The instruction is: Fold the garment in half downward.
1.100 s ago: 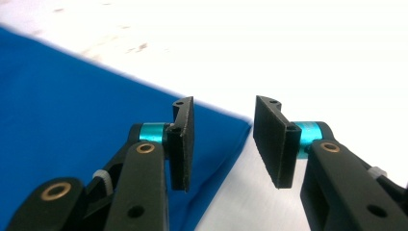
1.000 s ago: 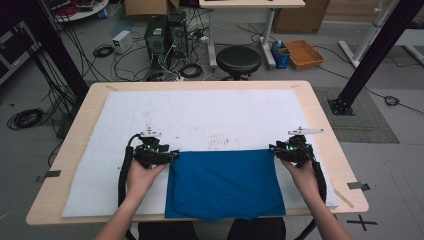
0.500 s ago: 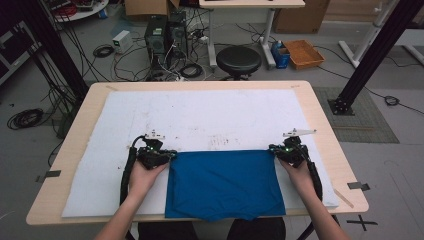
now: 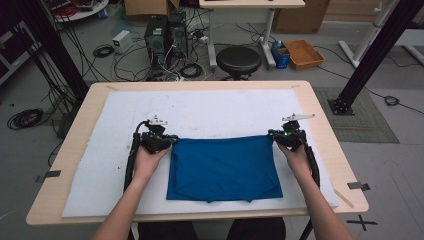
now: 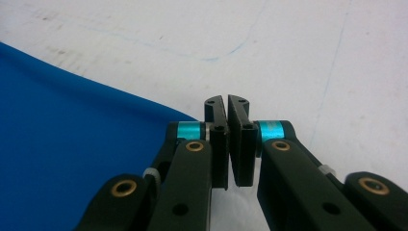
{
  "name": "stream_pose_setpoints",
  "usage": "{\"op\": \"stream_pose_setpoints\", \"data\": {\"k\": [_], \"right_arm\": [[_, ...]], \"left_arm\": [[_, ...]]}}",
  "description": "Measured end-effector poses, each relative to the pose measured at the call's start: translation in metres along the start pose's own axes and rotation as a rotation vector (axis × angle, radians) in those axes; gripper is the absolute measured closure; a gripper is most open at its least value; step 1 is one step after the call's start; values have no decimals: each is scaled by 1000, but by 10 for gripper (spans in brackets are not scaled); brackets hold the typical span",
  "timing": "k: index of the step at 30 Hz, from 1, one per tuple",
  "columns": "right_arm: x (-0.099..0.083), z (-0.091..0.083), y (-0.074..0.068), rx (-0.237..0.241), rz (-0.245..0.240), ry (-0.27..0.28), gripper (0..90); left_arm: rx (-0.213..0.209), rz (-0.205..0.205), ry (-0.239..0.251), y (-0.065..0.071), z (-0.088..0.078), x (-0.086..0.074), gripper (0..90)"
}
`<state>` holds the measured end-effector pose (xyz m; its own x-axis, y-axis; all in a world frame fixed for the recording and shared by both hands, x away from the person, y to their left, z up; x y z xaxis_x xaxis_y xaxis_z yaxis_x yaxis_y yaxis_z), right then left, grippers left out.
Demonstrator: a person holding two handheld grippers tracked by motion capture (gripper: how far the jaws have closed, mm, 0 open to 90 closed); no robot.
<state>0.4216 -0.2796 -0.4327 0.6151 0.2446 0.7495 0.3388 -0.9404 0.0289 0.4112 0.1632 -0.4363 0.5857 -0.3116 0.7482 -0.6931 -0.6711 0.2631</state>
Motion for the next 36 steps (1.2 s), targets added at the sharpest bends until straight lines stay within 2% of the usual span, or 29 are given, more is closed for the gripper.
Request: {"op": "stream_pose_setpoints", "data": {"k": [4, 9, 11, 13, 14, 17, 19, 21, 25, 27, 30, 33, 36], "right_arm": [[8, 9, 2, -15, -8, 1, 878], [5, 17, 4, -29, -16, -22, 876], [6, 15, 3, -34, -21, -9, 832], [7, 11, 2, -40, -31, 11, 753], [8, 8, 1, -41, -28, 16, 731], [8, 0, 1, -33, -30, 40, 619], [8, -7, 0, -27, -20, 52, 588], [8, -16, -2, -22, -33, 79, 547], [3, -32, -4, -11, -45, 122, 519], [-2, -37, -4, -10, -42, 136, 510], [-7, -40, 0, -2, -31, 137, 497], [-10, -44, 6, 3, -17, 145, 491], [-10, -49, 11, 8, -7, 161, 482]], "left_arm": [[18, 9, -6, -7, 7, 5, 864], [20, 9, -1, -12, 13, 6, 862], [26, 25, 1, -11, 12, 7, 849], [55, 21, 24, -9, 10, 8, 705], [47, 16, 43, -8, 6, 8, 642], [47, 35, 79, -4, -6, 6, 527], [49, 64, 100, 2, -16, 4, 463], [49, 71, 135, 8, -27, -1, 428], [-4, 73, 204, 15, -46, -12, 414], [-23, 85, 216, 17, -52, -17, 414], [-48, 133, 234, 20, -58, -24, 414], [-70, 150, 286, 18, -63, -29, 415], [-71, 155, 337, 16, -65, -32, 415]]}}
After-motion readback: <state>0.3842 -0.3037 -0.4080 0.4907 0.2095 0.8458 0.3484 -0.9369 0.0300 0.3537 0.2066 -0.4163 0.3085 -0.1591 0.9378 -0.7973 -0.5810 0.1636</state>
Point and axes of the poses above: each handheld gripper's, and its own axes: z roughly forward along the jaws, x roughly out of its top, y roughly to its right, the point moved 1 cm from there along z, roughly forward along the jaws, and after that the axes turned 13 degrees about -x, right-handed, at the moved point
